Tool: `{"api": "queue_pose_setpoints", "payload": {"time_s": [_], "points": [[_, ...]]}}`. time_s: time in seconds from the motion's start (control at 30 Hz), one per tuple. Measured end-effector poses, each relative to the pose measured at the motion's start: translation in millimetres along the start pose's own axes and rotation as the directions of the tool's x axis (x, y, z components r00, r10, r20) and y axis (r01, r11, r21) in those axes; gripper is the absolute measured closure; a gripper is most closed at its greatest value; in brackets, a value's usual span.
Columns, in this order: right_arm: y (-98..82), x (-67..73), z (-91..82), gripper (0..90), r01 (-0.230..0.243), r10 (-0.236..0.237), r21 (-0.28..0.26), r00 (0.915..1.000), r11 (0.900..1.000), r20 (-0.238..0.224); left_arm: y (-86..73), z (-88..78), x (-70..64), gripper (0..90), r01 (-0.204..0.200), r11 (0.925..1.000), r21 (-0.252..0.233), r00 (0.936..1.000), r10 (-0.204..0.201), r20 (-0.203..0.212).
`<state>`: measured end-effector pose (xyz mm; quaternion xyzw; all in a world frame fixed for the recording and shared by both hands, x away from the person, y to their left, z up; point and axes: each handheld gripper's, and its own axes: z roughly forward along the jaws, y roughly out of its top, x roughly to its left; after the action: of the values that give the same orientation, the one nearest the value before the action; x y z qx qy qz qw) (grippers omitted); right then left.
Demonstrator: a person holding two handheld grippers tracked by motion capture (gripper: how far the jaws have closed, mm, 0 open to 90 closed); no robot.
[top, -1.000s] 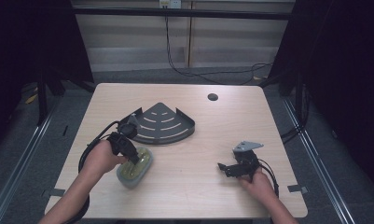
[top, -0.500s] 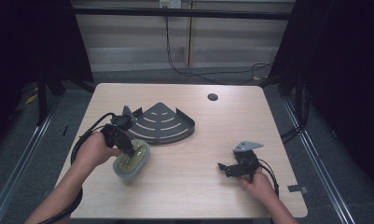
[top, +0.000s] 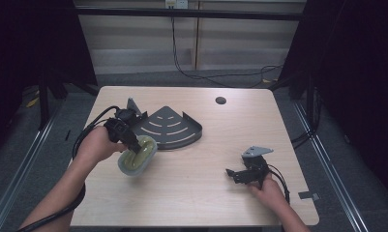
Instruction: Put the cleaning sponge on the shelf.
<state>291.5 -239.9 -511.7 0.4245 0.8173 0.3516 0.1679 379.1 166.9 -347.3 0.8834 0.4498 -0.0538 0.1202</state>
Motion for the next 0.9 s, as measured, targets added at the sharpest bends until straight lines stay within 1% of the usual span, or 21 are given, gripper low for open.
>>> {"api": "queue_pose_setpoints", "payload": {"time_s": [0.13, 0.27, 0.4, 0.47, 0.5, 0.63, 0.77, 0.9], "points": [[-0.1, 0.2, -0.1, 12.3, -0.003, 0.003, 0.000, 1.0000, 1.000, 0.001, 5.3, -1.9, 2.3, 72.2, 0.001, 1.0000, 0.004, 0.9997, -0.001, 0.022], [0.0, 0.4, -0.2, 12.3, -0.005, 0.005, 0.002, 1.0000, 1.000, 0.002, 11.9, -3.9, 4.3, 72.2, 0.002, 1.0000, 0.007, 0.9999, -0.002, 0.014], [-0.1, 0.3, -0.1, 12.2, -0.003, 0.003, 0.001, 1.0000, 1.000, 0.002, 19.0, -7.5, 6.6, 72.2, 0.002, 1.0000, -0.004, 1.0000, -0.002, 0.008], [-0.1, 0.3, -0.1, 12.3, -0.003, 0.003, 0.001, 1.0000, 1.000, 0.002, 22.3, -8.9, 7.8, 72.2, -0.003, 1.0000, -0.006, 0.9999, 0.003, 0.010], [-0.1, 0.3, -0.1, 12.3, -0.003, 0.003, 0.001, 1.0000, 1.000, 0.002, 24.5, -9.0, 8.4, 72.2, 0.001, 0.9999, -0.012, 0.9999, -0.001, 0.016], [-0.1, 0.2, -0.1, 12.3, -0.002, 0.002, 0.000, 1.0000, 1.000, 0.001, 32.0, -10.0, 10.7, 72.2, 0.000, 0.9999, -0.016, 1.0000, 0.000, 0.005], [0.0, 0.3, -0.1, 12.3, -0.004, 0.004, 0.001, 1.0000, 1.000, 0.001, 39.0, -11.9, 12.5, 72.2, -0.009, 0.9997, -0.024, 0.9999, 0.009, -0.008], [0.0, 0.3, -0.1, 12.3, -0.004, 0.004, 0.001, 1.0000, 1.000, 0.001, 45.7, -12.1, 13.0, 72.1, -0.030, 0.9991, -0.029, 0.9994, 0.030, -0.014]]}}
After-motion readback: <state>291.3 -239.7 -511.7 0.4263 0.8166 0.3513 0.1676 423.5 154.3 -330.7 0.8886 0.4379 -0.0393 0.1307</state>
